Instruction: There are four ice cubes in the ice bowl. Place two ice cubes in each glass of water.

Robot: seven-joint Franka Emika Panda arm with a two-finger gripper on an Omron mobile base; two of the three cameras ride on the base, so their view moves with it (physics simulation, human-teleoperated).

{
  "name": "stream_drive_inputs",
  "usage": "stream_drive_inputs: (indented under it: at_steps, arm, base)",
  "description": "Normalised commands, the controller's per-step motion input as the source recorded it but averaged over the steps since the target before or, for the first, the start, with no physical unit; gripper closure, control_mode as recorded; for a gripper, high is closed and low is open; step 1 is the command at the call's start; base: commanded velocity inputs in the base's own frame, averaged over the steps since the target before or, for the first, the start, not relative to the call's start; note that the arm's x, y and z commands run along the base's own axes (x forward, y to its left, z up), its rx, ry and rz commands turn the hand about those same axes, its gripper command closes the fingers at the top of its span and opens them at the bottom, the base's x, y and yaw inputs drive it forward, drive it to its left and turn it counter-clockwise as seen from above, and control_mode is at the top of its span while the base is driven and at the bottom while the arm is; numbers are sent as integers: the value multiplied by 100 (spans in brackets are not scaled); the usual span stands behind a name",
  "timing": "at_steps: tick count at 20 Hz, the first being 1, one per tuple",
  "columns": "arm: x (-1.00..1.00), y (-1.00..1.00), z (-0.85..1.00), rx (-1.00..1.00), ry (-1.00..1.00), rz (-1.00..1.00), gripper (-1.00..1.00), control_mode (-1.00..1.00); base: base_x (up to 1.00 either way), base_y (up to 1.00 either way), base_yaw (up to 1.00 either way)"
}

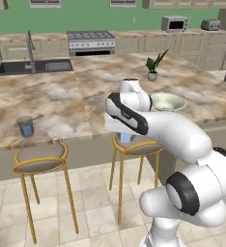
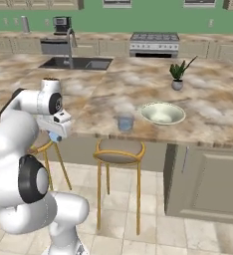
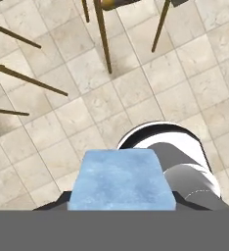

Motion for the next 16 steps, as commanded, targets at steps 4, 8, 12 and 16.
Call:
stream_drive_inputs:
  at_steps: [4, 8, 12, 16]
  arm:
    - [0, 0, 0, 0, 0, 0, 100, 100]
    - [0, 0, 0, 0, 0, 0, 100, 100]
    - [0, 0, 0, 0, 0, 0, 100, 100]
    - [0, 0, 0, 0, 0, 0, 100, 100]
  base:
    - [64, 100, -21]
    - [47, 100, -23]
    - [70, 38, -6]
    - [81, 18, 2]
